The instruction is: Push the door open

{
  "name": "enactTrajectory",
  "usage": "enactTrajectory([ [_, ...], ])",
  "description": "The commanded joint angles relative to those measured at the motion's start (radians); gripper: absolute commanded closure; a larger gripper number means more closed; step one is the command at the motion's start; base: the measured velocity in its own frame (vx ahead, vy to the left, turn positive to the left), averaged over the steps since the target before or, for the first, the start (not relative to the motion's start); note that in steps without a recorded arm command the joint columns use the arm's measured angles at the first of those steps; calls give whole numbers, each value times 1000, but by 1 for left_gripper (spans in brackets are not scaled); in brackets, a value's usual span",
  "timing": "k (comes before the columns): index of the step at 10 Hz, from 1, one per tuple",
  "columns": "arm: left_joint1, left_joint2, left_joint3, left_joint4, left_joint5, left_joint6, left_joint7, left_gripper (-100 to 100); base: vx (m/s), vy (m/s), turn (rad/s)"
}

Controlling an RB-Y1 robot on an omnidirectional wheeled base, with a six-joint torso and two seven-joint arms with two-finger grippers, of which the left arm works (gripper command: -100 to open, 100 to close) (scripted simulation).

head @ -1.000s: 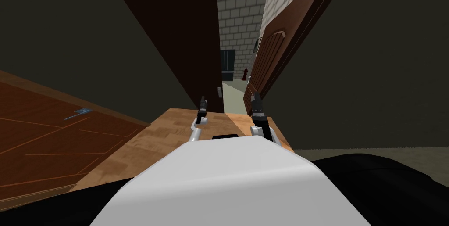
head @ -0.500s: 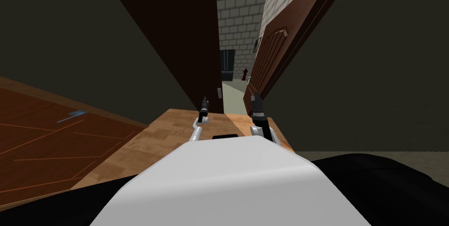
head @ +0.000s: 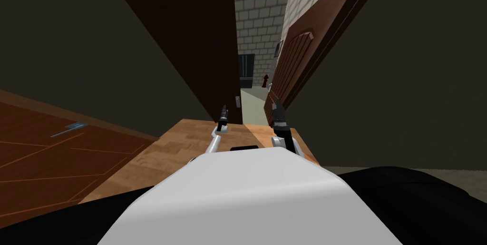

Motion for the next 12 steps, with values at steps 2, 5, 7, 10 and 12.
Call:
enactTrajectory([
  [2,-42,-7,-4,79,7,-1,-7,-100,63,3,-13],
  [5,-79,-15,-6,148,14,2,-13,-100,85,11,-12],
  [7,-113,-24,-9,209,19,4,-18,-100,69,1,-11],
  [10,-144,-34,-11,266,25,7,-23,-100,55,1,-8],
  [12,-172,-43,-13,316,30,8,-28,-100,86,5,-14],
])
